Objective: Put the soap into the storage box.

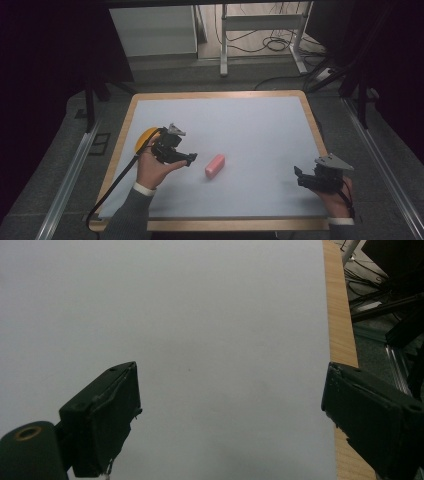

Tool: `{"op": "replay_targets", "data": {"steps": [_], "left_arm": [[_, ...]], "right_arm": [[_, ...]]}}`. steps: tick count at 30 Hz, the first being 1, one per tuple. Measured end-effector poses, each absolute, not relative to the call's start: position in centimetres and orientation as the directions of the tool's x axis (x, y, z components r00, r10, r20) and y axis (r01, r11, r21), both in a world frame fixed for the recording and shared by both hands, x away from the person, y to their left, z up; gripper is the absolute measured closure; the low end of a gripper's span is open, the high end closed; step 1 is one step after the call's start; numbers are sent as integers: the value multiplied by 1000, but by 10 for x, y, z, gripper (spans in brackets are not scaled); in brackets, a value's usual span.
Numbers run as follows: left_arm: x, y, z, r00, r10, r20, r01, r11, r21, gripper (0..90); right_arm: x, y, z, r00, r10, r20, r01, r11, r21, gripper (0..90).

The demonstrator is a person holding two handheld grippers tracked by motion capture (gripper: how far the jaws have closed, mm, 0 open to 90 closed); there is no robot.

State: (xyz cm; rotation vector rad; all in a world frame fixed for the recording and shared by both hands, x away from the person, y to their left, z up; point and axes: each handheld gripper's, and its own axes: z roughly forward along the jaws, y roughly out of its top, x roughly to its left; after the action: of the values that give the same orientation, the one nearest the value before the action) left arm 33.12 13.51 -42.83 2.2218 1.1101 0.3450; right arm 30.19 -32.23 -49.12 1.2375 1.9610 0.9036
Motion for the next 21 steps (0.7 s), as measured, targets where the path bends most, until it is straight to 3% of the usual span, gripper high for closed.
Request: {"op": "replay_targets", "data": {"steps": [21], "left_arm": [[342,96,-449,640,766,-54,638,-491,594,203]], "right_arm": [[302,-319,-493,-352,919,-175,485,339,806,86]]}}
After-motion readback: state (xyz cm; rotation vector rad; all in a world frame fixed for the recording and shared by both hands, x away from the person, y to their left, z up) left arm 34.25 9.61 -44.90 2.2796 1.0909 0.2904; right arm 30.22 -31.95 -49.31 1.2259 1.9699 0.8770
